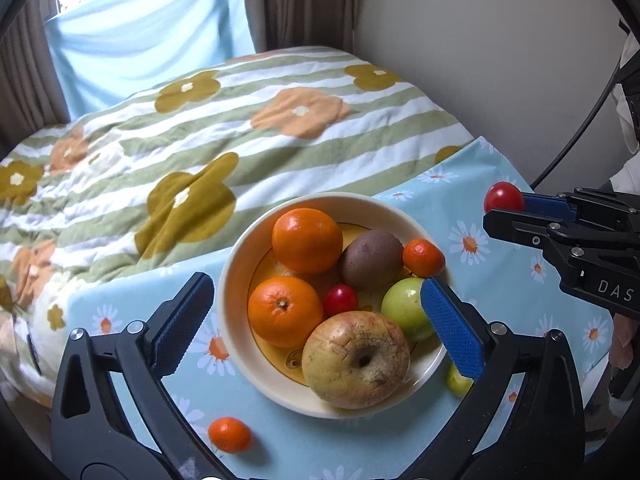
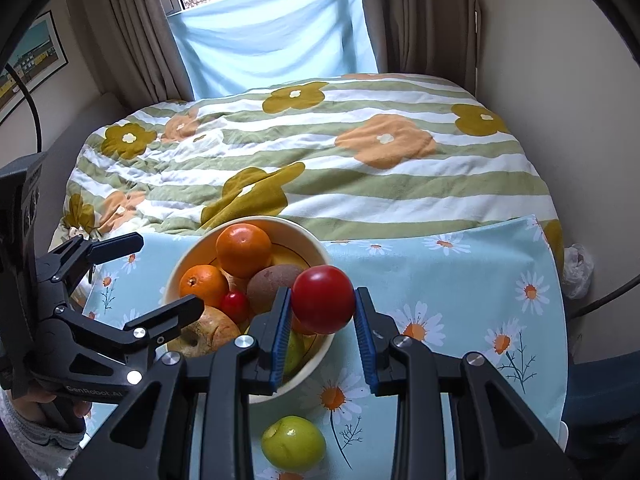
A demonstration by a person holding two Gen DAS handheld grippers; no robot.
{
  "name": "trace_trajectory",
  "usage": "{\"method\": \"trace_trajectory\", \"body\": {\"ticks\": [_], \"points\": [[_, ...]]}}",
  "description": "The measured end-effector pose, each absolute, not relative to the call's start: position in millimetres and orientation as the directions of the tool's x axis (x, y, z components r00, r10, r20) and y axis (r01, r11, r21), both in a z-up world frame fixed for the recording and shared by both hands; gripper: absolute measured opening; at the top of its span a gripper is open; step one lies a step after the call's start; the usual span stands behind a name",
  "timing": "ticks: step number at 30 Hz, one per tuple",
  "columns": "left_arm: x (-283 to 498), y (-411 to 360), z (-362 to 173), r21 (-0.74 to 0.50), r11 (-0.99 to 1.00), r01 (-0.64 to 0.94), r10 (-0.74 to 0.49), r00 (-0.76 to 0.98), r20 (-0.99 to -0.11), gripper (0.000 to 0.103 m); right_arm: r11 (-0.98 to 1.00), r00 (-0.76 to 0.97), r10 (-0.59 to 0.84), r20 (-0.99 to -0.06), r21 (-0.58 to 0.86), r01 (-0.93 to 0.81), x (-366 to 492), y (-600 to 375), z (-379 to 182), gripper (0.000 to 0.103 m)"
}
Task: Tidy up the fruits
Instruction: 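Lower the red tomato into the bowl and open the right gripper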
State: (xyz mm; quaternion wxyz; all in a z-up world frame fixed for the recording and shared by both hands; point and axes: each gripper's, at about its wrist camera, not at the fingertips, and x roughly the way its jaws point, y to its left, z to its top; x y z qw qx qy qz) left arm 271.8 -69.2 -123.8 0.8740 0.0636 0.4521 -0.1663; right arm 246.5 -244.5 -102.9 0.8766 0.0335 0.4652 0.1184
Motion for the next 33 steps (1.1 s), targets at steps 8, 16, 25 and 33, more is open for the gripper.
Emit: {"method": "trace_trajectory", "body": {"ticks": [8, 16, 25, 33], "points": [[252, -39, -118, -0.047, 0.964, 0.263, -0.19, 0.552, -0.812, 0.103, 0.953, 0.516, 0.282, -0.808, 0.176, -0.246, 254, -227, -104, 0.029], [235, -10, -113, -0.034, 0.985, 0.17, -0.127, 0.574, -0.809, 0.103, 0.917, 0.456, 0.357, -0.815, 0.212, -0.338, 264, -197, -111, 0.029], [210, 18, -125, -0.04, 0.997, 0.067, -0.071, 0.565, -0.822, 0.103, 0.895, 0.389, 0.385, -0.837, 0.236, -0.378, 271, -175, -134, 0.029], [191, 20, -127, -0.03, 0.999, 0.028, -0.041, 0.565, -0.824, 0.103, 0.886, 0.409, 0.385, -0.827, 0.208, -0.414, 266, -170, -131, 0.061]]}}
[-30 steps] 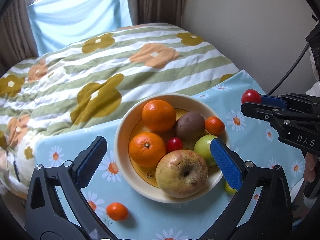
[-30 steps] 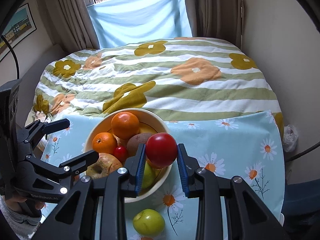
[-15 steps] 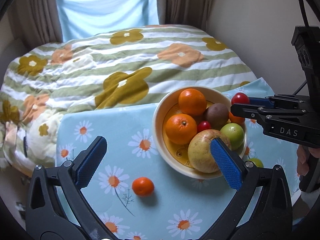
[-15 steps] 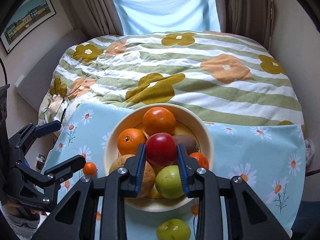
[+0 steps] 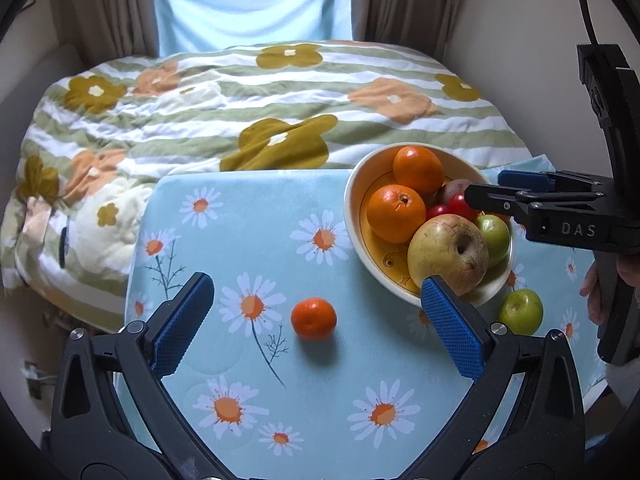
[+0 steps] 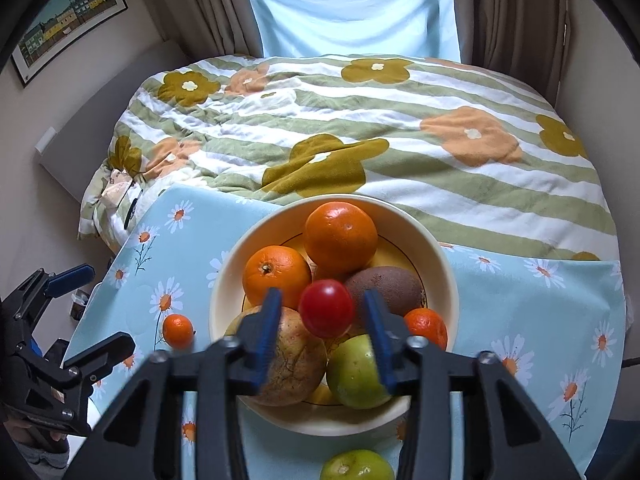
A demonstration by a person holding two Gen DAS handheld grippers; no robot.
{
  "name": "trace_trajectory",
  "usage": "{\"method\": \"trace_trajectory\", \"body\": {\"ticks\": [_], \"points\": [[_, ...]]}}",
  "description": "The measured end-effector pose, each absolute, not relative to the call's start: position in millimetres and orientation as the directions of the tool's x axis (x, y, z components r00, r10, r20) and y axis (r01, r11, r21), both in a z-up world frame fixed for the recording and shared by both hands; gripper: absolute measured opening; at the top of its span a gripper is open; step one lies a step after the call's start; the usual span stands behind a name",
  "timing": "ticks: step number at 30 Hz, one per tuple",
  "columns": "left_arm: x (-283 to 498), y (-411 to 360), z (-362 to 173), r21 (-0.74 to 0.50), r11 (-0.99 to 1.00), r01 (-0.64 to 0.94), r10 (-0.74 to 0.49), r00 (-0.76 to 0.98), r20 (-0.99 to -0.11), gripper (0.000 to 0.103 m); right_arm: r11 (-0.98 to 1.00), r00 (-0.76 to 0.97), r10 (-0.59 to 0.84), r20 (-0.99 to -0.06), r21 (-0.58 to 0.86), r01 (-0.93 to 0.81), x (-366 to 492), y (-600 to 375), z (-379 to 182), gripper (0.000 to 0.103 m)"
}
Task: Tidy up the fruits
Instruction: 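Lower the red tomato into the bowl and open the right gripper, then pull both tools back toward the remaining tangerine and green apple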
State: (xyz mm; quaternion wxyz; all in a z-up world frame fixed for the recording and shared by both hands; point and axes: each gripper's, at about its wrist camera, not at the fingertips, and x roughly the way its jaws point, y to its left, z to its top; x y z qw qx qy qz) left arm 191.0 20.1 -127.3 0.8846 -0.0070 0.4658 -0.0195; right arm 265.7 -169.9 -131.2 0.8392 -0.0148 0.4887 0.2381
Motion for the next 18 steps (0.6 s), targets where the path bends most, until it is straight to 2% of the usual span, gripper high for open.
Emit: {"method": "trace_trajectory", "body": {"ticks": [1, 2, 8, 9, 10, 18], "points": [[189, 19, -126, -0.029, 0.999, 0.025, -0.038, 0.568, -0.822, 0.103, 0.885, 0.413, 0.389, -0.823, 0.209, -0.416, 265, -171, -130, 0.086], [188, 19, -125, -0.03, 0.999, 0.024, -0.038, 0.571, -0.82, 0.103, 0.883, 0.421, 0.394, -0.817, 0.21, -0.42, 263, -172, -129, 0.092], [178, 13, -116, -0.026, 0.999, 0.023, -0.035, 0.59, -0.806, 0.103, 0.883, 0.457, 0.394, -0.798, 0.189, -0.43, 248, -177, -119, 0.095], [176, 12, -114, -0.024, 0.999, 0.024, -0.033, 0.594, -0.804, 0.103, 0.882, 0.458, 0.396, -0.796, 0.191, -0.431, 245, -178, -117, 0.102], [173, 11, -111, -0.022, 0.999, 0.023, -0.032, 0.599, -0.8, 0.103, 0.881, 0.462, 0.399, -0.792, 0.192, -0.431, 243, -179, -115, 0.103], [145, 4, -90, -0.022, 1.0, 0.001, -0.017, 0.637, -0.77, 0.103, 0.879, 0.484, 0.415, -0.77, 0.201, -0.433, 218, -197, -90, 0.103]]}}
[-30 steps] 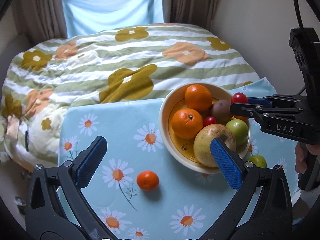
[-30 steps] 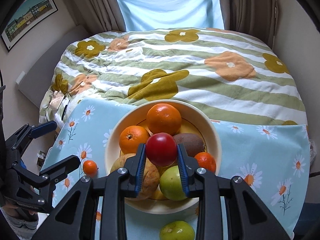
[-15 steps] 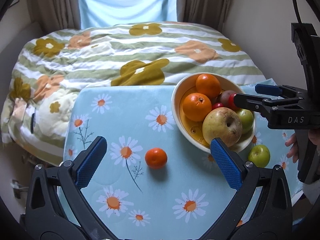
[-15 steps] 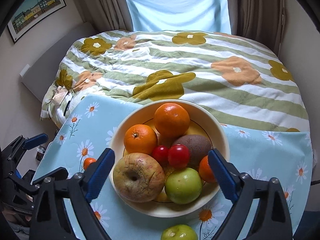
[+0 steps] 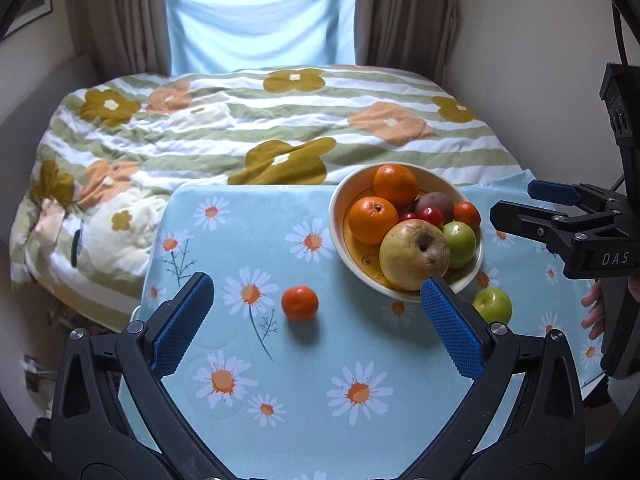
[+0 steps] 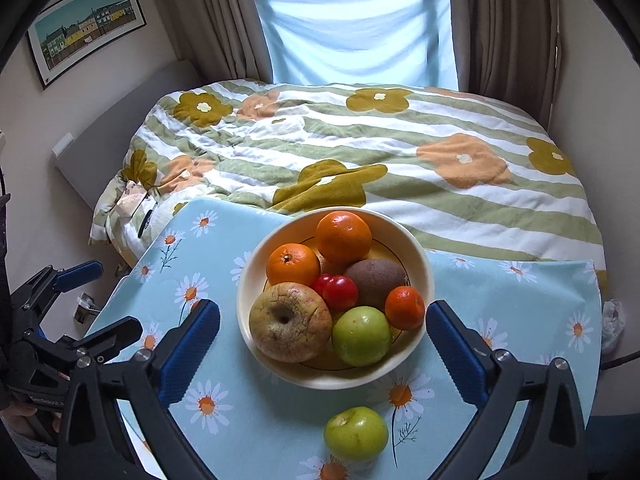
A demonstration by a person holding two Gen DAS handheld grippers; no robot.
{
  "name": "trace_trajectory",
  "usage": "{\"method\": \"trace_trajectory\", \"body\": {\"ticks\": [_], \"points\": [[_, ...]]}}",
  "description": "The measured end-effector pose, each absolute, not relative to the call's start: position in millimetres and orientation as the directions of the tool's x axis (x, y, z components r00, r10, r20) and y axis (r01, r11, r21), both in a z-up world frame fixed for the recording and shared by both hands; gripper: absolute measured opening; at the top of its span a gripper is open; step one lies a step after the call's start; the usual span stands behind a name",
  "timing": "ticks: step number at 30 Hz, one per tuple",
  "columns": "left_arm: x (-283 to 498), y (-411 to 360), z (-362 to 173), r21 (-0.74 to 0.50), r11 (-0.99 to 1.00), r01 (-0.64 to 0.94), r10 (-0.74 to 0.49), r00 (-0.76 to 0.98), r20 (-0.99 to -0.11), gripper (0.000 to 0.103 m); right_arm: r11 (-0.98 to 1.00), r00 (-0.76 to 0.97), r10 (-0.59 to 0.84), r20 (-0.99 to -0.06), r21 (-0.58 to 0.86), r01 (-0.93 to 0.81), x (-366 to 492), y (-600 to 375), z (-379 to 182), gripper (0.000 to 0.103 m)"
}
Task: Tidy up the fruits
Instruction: 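Pull both tools back toward the remaining tangerine and green apple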
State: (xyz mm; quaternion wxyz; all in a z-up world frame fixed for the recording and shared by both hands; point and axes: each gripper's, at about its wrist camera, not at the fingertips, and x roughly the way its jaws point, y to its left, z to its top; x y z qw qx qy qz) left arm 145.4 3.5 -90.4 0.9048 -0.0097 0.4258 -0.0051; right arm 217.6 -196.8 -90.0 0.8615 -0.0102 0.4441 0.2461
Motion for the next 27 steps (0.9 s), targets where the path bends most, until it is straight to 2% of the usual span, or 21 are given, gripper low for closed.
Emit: {"method": "trace_trajectory", "body": {"ticks": [8, 16, 20, 27], "points": [[103, -4, -68, -0.02, 1.0, -0.024, 0.001, 0.679, -0.734, 0.103, 0.886, 0.518, 0.394, -0.76, 0.164, -0.434, 177, -216, -66, 0.103], [74, -10, -61, 0.046, 0.998, -0.036, 0.058, 0.696, -0.715, 0.103, 0.899, 0.524, 0.366, -0.769, 0.147, -0.412, 144, -237, -64, 0.103], [73, -8, -69, 0.041, 0.999, -0.005, 0.033, 0.681, -0.732, 0.103, 0.921, 0.537, 0.31, -0.784, 0.107, -0.376, 131, -241, -70, 0.103], [86, 0, -100, 0.073, 0.993, 0.096, -0.001, 0.615, -0.789, 0.103, 0.947, 0.511, 0.269, -0.816, 0.126, -0.297, 122, -237, -89, 0.103]]}}
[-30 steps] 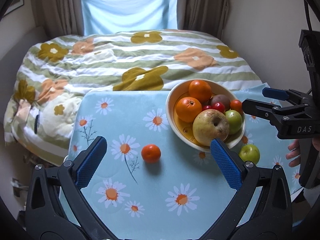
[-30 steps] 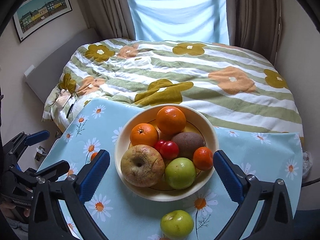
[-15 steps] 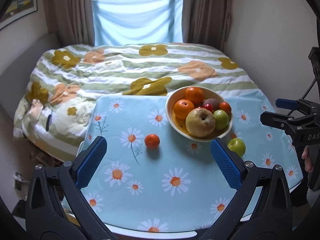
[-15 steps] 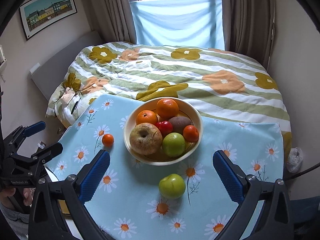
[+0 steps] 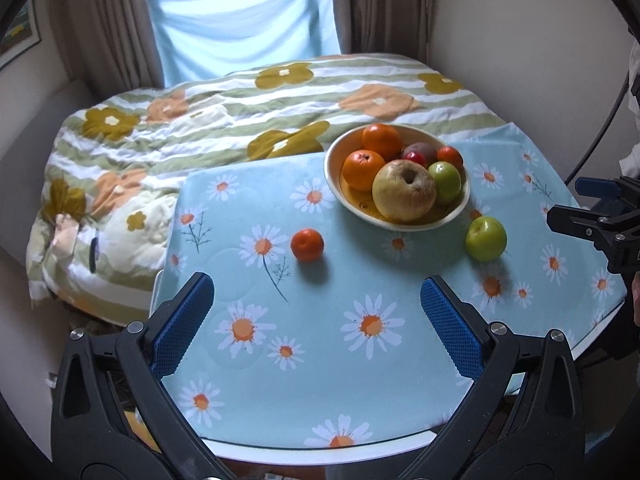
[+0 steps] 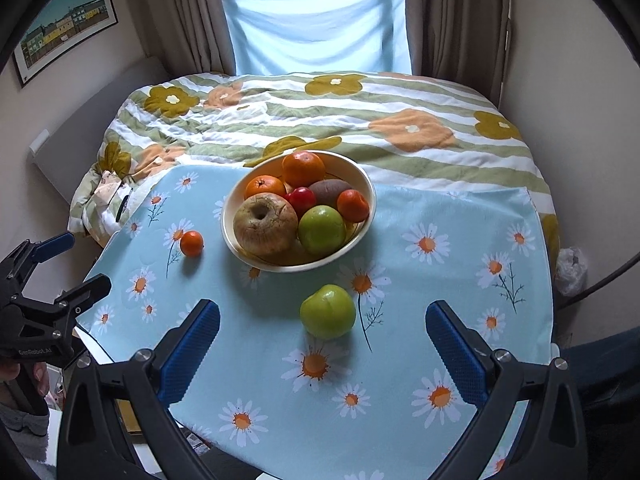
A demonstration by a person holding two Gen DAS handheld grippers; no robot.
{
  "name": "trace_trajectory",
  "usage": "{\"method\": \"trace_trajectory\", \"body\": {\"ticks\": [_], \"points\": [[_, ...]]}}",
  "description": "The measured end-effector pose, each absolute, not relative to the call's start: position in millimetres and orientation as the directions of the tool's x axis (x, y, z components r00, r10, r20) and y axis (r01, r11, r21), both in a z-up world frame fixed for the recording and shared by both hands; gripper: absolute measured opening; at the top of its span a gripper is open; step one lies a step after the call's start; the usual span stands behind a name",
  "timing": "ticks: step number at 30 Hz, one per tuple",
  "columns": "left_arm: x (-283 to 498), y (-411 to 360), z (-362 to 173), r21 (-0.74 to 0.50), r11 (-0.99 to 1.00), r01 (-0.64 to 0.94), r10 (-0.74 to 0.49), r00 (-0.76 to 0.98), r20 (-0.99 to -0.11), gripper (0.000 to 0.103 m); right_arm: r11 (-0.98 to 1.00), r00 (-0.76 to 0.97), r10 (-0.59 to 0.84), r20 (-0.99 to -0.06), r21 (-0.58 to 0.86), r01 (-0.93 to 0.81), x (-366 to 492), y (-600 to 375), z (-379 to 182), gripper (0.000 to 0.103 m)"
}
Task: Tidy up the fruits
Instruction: 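Pull both tools back toward the remaining tangerine and green apple, then close the left gripper on the tangerine while the right grips the green apple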
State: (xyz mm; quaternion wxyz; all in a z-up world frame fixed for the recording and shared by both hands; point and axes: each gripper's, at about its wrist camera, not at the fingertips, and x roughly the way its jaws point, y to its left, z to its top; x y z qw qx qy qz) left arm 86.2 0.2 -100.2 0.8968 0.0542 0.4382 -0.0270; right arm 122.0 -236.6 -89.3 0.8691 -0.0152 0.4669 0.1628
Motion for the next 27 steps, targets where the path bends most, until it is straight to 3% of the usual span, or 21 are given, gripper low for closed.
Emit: {"method": "trace_trajectory", "body": {"ticks": [14, 21, 23, 25, 27], "points": [[146, 27, -158, 0.053, 0.966, 0.253, -0.086, 0.51, -0.856, 0.103, 0.984, 0.459, 0.17, -0.872, 0.127, -0.123, 122, -219, -148, 0.103], [177, 33, -184, 0.031, 0.951, 0.306, -0.122, 0.469, -0.875, 0.097, 0.99, 0.447, 0.139, -0.884, 0.129, -0.052, 130, -213, -168, 0.103], [184, 34, -189, 0.02, 0.948, 0.318, -0.135, 0.459, -0.878, 0.093, 0.99, 0.439, 0.137, -0.888, 0.134, -0.038, 133, -211, -172, 0.102], [191, 34, -196, 0.016, 0.944, 0.329, -0.14, 0.443, -0.886, 0.08, 0.991, 0.429, 0.132, -0.893, 0.133, -0.028, 137, -208, -177, 0.099], [197, 34, -202, 0.009, 0.941, 0.339, -0.147, 0.43, -0.891, 0.078, 0.991, 0.424, 0.125, -0.897, 0.13, -0.017, 140, -206, -181, 0.098]]}}
